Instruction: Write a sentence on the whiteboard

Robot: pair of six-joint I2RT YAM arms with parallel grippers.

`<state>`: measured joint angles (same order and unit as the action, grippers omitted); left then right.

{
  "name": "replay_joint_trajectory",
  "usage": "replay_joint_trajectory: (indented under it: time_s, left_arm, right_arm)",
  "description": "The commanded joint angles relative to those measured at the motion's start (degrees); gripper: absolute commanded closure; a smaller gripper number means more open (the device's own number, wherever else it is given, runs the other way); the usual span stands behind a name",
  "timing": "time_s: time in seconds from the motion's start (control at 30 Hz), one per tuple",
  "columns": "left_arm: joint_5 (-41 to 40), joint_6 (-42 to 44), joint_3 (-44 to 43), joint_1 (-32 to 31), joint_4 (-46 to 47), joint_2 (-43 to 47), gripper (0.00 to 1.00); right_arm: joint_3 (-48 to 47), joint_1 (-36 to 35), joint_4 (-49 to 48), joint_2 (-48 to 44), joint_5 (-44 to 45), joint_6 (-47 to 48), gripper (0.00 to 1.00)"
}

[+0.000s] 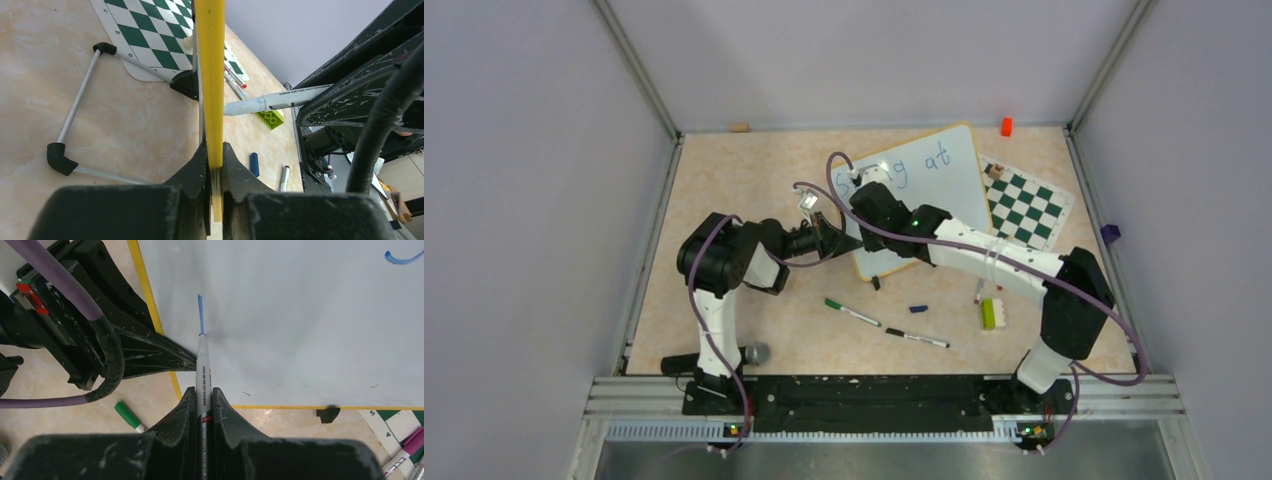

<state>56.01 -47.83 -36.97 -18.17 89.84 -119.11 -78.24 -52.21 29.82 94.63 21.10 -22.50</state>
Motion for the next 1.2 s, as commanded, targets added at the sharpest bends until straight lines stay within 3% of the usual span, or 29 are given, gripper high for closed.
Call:
replay_joint_trajectory:
  time_s: [0.0, 1.17]
  left_arm:
    - [4.42, 4.06, 0.18, -2.38, 2.96, -0.3, 1.0]
    - [4.53, 4.04, 0.04, -2.32, 2.97, -0.4, 1.0]
  right_arm:
    - [-3.84, 1.35, -2.26, 1.14, 1.05, 1.18, 1.0]
    - [4.43, 4.11, -1.17, -3.03, -0.82, -0.11, 1.0]
